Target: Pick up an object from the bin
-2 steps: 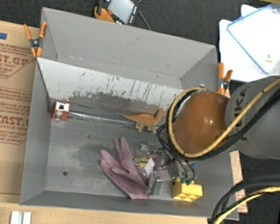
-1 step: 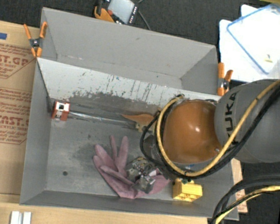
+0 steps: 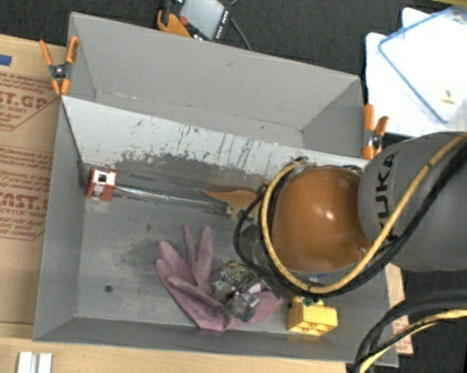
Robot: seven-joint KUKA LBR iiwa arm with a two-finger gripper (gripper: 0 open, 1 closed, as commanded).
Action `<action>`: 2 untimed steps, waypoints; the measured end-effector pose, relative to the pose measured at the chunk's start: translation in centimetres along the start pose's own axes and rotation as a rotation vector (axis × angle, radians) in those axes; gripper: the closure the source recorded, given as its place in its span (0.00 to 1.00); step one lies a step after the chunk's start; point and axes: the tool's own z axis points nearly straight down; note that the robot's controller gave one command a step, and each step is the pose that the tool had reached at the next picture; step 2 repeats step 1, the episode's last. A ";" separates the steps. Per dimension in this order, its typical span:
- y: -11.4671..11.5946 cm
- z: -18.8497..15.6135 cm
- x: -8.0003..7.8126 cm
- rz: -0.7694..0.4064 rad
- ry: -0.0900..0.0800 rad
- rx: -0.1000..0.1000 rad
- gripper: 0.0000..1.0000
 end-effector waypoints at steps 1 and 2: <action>-0.3 -10.7 0.1 -0.032 0.003 -0.004 1.00; -0.3 -10.7 0.1 -0.032 0.003 -0.004 1.00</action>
Offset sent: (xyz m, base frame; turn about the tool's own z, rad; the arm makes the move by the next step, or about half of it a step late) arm 0.0047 -0.0167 0.0154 0.0122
